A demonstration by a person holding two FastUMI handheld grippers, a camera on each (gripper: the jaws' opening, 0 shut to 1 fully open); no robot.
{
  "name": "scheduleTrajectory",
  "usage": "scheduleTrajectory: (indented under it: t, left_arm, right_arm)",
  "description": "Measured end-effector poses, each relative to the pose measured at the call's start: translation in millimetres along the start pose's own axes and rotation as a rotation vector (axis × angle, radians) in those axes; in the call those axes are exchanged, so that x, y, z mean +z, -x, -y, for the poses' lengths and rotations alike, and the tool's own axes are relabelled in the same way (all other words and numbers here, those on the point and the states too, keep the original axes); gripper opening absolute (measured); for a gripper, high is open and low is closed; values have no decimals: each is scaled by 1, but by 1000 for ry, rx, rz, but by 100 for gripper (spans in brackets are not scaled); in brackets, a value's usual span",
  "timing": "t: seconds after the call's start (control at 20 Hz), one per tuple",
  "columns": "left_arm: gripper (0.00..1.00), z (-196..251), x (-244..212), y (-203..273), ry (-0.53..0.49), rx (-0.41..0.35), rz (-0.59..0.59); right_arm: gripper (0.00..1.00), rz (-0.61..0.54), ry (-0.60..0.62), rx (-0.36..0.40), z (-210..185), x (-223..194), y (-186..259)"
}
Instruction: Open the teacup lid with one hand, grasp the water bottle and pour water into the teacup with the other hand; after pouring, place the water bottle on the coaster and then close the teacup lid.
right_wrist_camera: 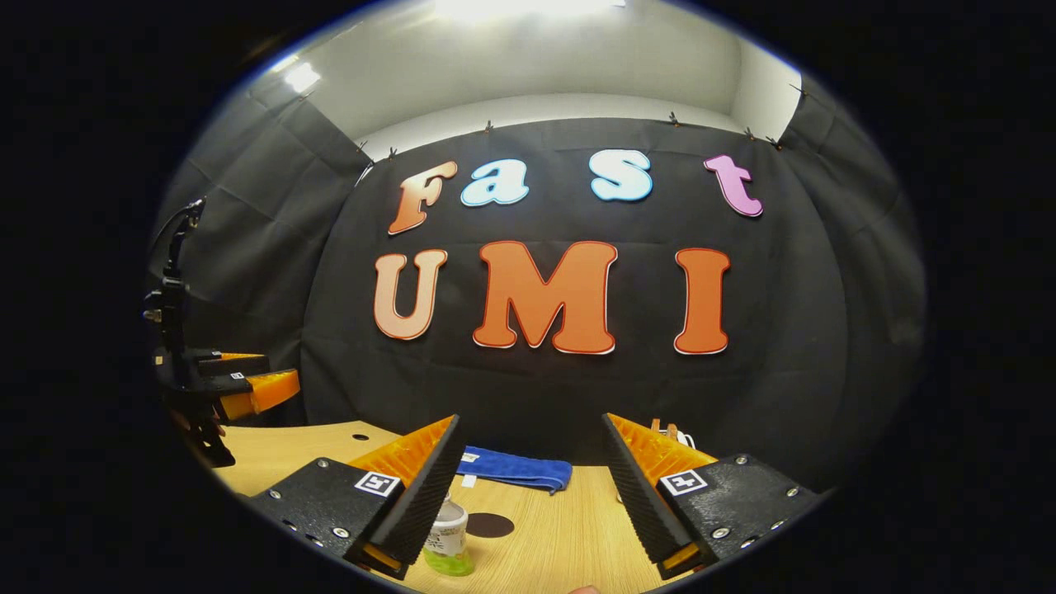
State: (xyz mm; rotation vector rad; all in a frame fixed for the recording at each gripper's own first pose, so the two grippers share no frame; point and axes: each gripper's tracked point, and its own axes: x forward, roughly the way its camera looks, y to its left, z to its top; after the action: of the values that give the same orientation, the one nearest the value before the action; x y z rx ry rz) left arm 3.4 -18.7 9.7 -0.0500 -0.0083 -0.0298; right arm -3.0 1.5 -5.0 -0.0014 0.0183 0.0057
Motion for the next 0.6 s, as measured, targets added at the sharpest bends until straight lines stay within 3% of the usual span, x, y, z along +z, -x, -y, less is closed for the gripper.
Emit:
scheduleTrajectory:
  t: [0.3, 0.6]
  left_arm:
    - [97, -9, -30, 1, -9, 22, -54]
    - [97, 12, -70, 5, 16, -48, -123]
  right_arm:
    - [99, -73, -67, 63, -16, -35, 1]
    - [99, -89, -71, 101, -27, -50, 6]
